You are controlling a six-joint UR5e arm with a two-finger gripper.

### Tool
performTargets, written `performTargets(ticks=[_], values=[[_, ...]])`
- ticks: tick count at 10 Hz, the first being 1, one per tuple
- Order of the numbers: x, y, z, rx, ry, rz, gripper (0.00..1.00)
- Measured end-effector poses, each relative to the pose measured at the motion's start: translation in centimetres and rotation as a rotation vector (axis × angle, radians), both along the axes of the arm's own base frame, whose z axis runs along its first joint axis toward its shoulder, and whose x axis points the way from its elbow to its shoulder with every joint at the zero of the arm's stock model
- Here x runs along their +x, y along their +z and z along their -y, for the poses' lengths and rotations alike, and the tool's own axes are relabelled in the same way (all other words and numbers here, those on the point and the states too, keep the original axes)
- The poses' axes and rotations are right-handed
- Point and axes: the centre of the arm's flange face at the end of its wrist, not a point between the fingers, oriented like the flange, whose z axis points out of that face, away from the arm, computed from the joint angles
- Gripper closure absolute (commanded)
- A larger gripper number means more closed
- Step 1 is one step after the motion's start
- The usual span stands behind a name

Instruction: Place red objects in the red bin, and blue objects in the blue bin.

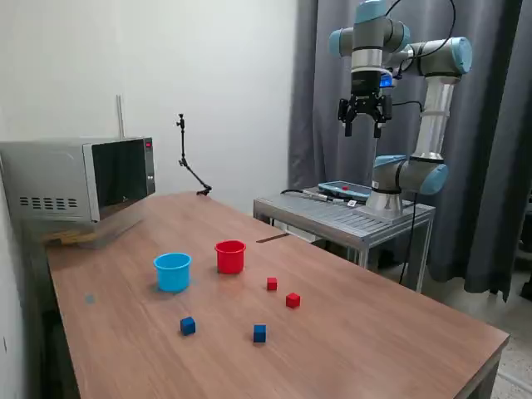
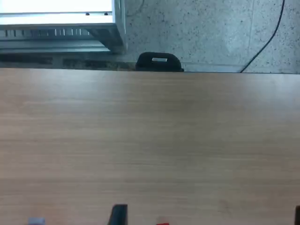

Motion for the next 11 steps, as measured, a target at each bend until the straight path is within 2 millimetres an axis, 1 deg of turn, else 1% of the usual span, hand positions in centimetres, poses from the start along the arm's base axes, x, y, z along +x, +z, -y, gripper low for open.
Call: performTargets(ticks=[4, 7, 11], values=[[-0.23, 0.01, -0.49, 0.0, -0.011, -0.001, 0.0], [-0.22, -0.23, -0.58, 0.0, -0.013, 0.004, 0.0], [-0.27, 0.0, -0.61, 0.0, -0.014, -0.001, 0.0]])
